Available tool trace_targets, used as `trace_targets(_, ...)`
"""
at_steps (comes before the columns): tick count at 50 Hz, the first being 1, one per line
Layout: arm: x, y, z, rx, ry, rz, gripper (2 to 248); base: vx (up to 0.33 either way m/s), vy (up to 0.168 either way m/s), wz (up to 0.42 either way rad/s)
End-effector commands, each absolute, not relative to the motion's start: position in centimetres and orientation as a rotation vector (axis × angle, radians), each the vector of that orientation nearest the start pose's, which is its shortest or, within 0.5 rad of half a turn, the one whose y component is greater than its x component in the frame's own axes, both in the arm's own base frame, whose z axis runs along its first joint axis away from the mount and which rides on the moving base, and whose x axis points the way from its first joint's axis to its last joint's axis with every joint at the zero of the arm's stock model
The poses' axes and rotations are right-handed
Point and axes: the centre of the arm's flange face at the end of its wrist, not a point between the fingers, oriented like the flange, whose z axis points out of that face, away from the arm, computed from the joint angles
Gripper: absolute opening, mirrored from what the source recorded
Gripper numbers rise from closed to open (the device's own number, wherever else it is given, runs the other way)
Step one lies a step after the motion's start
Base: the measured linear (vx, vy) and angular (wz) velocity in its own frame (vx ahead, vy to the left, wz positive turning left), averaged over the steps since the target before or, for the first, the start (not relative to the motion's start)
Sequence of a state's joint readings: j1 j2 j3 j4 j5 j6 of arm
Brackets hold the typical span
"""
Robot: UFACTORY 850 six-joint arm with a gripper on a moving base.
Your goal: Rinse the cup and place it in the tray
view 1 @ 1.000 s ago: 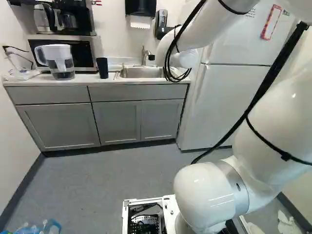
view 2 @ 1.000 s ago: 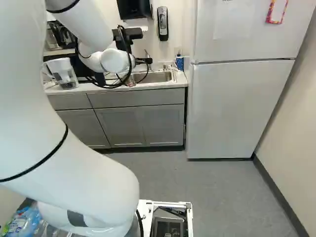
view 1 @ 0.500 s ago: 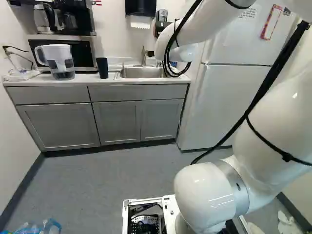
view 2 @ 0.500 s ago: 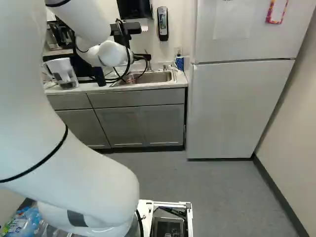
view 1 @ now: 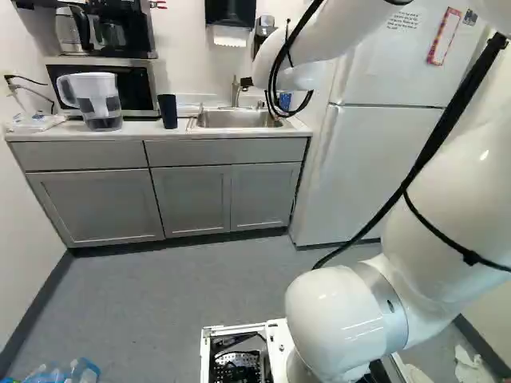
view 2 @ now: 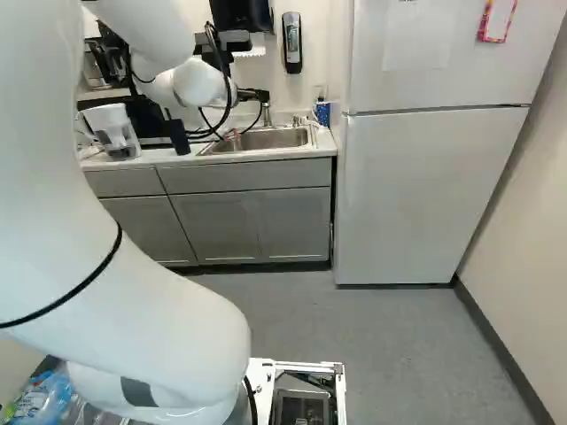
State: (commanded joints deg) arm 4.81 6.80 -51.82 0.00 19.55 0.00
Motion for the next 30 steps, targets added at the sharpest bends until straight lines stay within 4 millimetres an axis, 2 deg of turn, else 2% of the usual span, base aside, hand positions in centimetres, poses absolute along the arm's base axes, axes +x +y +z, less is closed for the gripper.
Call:
trace_targets(19,48.0,4.0,65.6,-2.400,-0.101,-1.941,247,0.000,0.000,0.000)
trace_targets(30,48.0,4.0,65.6,-2.400,-0.101,-1.941,247,0.000,0.000,0.000)
